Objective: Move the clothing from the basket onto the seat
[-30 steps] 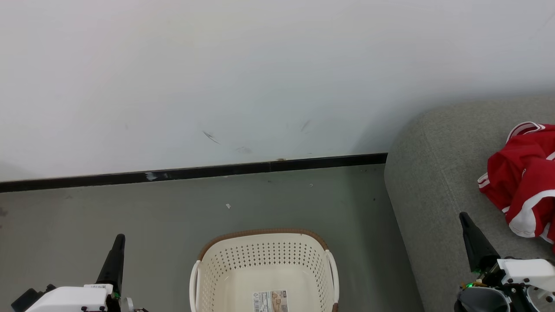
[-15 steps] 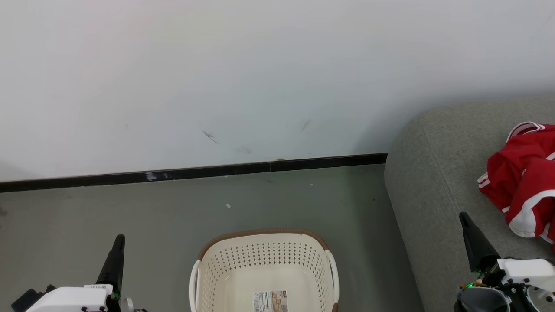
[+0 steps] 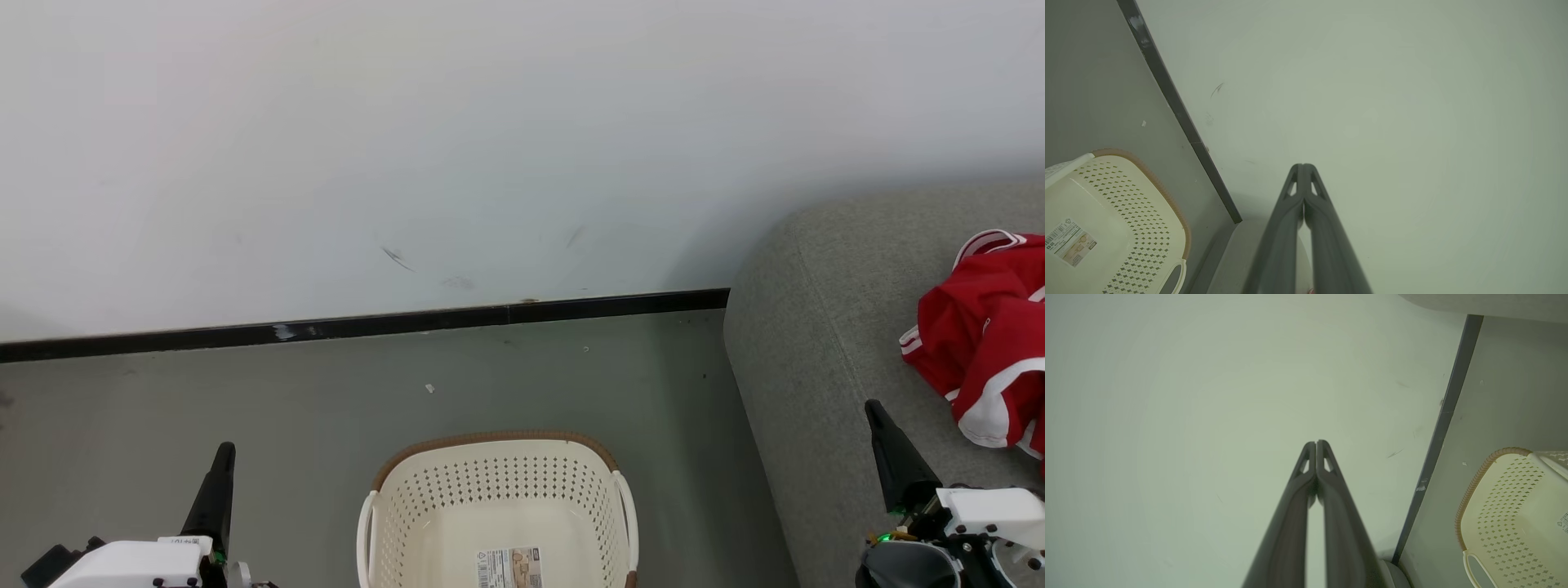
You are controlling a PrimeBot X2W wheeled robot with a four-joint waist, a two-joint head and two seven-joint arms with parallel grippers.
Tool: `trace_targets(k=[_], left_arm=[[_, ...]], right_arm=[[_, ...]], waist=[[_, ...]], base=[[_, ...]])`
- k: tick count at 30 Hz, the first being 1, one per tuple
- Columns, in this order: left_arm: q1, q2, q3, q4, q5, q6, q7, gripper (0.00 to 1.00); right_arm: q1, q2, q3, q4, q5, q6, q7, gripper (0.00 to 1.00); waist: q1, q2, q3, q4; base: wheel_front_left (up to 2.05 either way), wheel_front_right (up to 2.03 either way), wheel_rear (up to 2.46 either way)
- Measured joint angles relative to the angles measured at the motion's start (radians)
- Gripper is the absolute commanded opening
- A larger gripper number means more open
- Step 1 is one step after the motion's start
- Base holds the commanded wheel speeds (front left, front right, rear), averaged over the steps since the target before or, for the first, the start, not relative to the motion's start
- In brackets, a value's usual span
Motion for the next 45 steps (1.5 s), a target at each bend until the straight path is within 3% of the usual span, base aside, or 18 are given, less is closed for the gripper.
trace_targets(k=[45], left_arm=[[-0.001,0.0,0.001,0.004,0.0,0.0,0.0,0.0]], right_arm=[[0.0,-0.001,0.001,0.0,0.0,0.0,0.0,0.0]], waist=[[-0.0001,0.0,0.0,0.0]], base=[[0.0,0.0,0.0]])
